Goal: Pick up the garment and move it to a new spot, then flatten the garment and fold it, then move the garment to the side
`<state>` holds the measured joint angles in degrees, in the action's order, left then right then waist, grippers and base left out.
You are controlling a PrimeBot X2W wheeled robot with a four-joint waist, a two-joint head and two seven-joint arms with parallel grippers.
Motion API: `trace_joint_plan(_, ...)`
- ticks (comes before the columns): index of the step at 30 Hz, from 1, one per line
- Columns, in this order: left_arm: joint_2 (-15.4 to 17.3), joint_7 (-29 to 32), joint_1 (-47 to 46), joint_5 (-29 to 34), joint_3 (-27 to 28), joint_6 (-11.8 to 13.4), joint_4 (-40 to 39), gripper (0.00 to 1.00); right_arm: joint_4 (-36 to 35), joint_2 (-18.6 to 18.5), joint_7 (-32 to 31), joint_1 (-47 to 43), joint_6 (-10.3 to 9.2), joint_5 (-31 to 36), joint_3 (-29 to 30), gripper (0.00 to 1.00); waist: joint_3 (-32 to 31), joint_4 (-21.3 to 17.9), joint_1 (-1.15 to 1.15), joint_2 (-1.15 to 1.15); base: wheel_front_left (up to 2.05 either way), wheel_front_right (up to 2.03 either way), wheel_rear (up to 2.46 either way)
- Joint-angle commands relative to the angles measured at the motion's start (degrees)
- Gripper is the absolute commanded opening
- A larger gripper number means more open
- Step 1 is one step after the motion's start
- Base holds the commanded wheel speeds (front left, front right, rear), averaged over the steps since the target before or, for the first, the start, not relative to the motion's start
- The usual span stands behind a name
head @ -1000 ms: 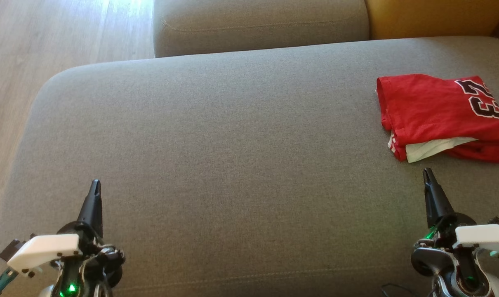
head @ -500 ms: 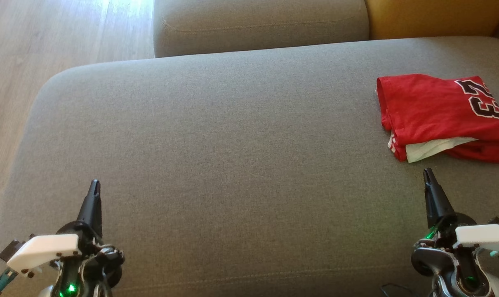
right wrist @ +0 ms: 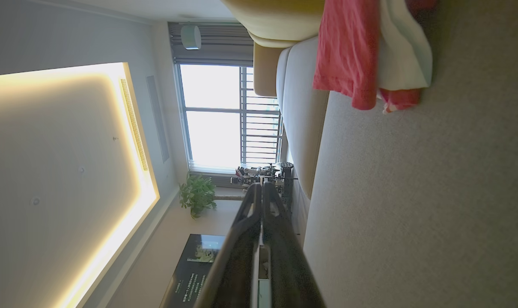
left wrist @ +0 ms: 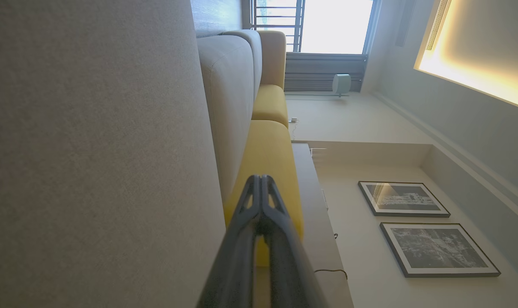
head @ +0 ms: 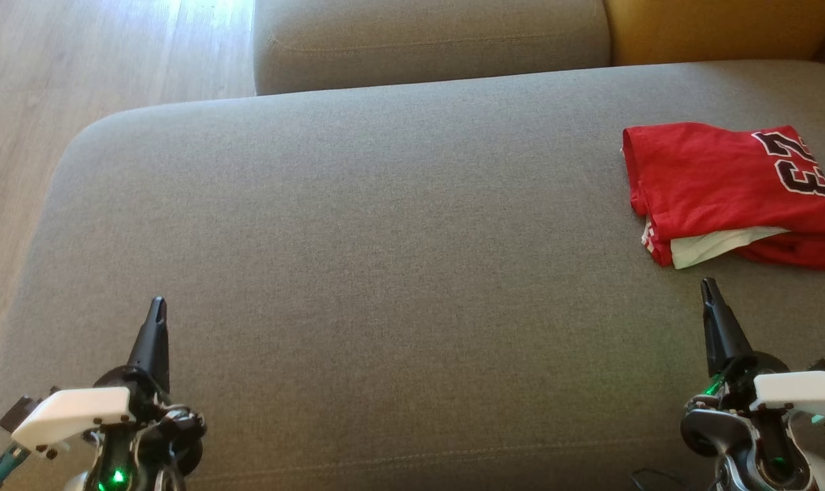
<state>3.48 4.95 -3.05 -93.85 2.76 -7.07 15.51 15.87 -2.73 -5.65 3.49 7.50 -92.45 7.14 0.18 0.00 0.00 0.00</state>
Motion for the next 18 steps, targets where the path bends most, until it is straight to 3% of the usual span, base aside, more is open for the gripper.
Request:
trace_joint_plan(1, 0.52, 0.30, -3.00, 0.40, 2.21, -0.42, -1.53, 0.00, -1.87, -0.51, -0.46, 2.65, -0.01, -0.10, -1.08, 0.00, 0.00, 0.00, 0.00, 0.00, 0.00, 0.00, 0.00)
trace_joint_plan(18, 0.32, 0.53, -3.03, 0.64, 2.50, -0.42, -1.52, 0.00, -1.87, -0.43, -0.55, 2.66, -0.01, -0.01, -0.96, 0.00, 0.00, 0.00, 0.00, 0.00, 0.00, 0.00, 0.00)
